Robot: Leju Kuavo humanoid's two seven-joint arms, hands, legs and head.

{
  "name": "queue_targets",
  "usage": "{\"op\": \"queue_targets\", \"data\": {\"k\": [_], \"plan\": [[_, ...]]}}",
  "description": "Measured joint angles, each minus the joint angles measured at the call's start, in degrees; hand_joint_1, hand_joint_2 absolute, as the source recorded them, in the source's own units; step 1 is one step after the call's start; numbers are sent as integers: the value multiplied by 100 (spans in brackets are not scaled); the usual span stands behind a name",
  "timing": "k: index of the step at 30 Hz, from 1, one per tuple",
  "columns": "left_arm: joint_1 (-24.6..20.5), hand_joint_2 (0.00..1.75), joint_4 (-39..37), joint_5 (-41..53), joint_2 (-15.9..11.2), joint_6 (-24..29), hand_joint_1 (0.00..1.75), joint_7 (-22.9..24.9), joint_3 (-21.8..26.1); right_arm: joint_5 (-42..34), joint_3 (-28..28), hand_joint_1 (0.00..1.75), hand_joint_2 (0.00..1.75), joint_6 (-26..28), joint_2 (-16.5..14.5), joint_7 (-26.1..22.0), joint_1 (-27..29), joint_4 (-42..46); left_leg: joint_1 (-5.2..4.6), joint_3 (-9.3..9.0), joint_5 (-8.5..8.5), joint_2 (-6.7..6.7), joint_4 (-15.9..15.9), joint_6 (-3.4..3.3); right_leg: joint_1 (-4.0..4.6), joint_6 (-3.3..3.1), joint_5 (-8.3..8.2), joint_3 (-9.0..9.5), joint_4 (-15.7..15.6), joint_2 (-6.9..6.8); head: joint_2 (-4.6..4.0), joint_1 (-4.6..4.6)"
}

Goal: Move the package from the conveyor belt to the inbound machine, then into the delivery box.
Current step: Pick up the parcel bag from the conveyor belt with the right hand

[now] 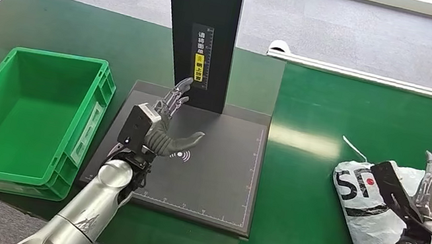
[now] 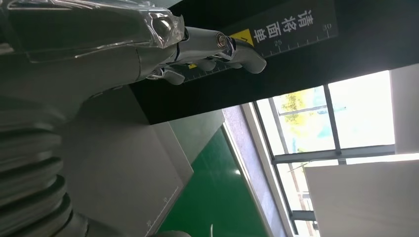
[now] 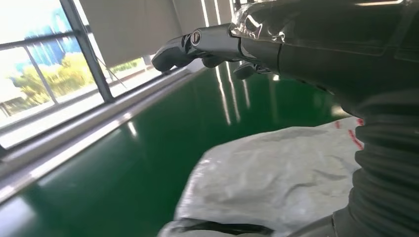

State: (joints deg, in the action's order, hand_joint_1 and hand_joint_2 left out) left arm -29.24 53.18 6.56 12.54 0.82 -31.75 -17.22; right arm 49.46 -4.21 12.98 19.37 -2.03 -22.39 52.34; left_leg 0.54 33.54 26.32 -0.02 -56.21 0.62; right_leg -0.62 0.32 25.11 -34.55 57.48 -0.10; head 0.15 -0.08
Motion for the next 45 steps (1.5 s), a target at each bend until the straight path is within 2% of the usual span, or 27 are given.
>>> {"op": "queue_targets", "data": {"k": [5, 9, 14, 19, 26, 27, 30, 31, 34, 40, 45], "plan": [[18, 175, 11, 0, -53, -26, 0, -19, 73, 410, -197, 0, 175, -320, 176, 135, 104, -258, 0, 0, 0, 4, 0, 0, 0, 0, 0, 0, 0, 2, -1, 0], [17, 175, 19, -4, -76, -70, 0, -76, 160, 864, -205, 0, 175, -779, 235, 299, 27, -642, 0, 0, 0, 4, 0, 0, 0, 0, 0, 1, 0, 2, -1, -1], [29, 175, 85, 49, -120, -62, 0, -119, 299, 1208, -103, 0, 175, -1340, 197, 264, -300, -1271, 0, -1, -1, 8, 0, 0, 1, 0, -1, 1, 1, 5, -1, 0], [91, 175, 213, 169, -158, 3, 0, -131, 470, 1289, 138, 0, 175, -2154, 161, 252, -649, -1850, 1, -2, -2, 5, 0, 1, 2, 0, -1, 1, 1, 3, -1, -1], [120, 175, 289, 230, -183, 29, 0, -129, 590, 1292, 300, 0, 175, -2358, 155, 252, -874, -2228, 0, -1, -1, 4, -1, 0, 1, 0, 0, 2, 1, 3, 1, 1], [121, 175, 291, 230, -185, 29, 0, -128, 599, 1292, 312, 21, 175, -2367, 154, 252, -890, -2254, 0, -1, -1, 4, -1, 0, 1, 0, 0, 2, 1, 3, 1, 0], [123, 175, 295, 238, -193, 37, 0, -126, 622, 1317, 360, 152, 175, -2443, 151, 244, -955, -2332, 0, -2, -1, 4, -1, 0, 1, 0, -1, 5, 1, 3, 0, 0], [123, 175, 298, 244, -198, 43, 0, -124, 632, 1340, 390, 175, 175, -2503, 150, 218, -997, -2373, 0, -3, -1, 5, -1, 0, 1, 0, -1, 5, 1, 4, 0, -1], [122, 175, 321, 269, -215, 62, 0, -118, 673, 1414, 515, 175, 175, -2621, 150, 71, -1165, -2533, 0, -8, -2, 9, -1, 0, 2, 0, -1, 6, 1, 6, -1, -1], [123, 175, 330, 337, -246, 90, 0, -134, 726, 1460, 758, 175, 175, -2448, 117, -310, -1342, -2728, 1, -9, -2, 8, -1, 0, 2, 0, -1, 7, 1, 6, -1, 0], [123, 175, 329, 345, -251, 91, 0, -134, 729, 1459, 853, 175, 175, -2399, 78, -352, -1378, -2800, 1, -8, -1, 7, -1, 0, 2, 0, -1, 7, 1, 6, -1, 1]]}}
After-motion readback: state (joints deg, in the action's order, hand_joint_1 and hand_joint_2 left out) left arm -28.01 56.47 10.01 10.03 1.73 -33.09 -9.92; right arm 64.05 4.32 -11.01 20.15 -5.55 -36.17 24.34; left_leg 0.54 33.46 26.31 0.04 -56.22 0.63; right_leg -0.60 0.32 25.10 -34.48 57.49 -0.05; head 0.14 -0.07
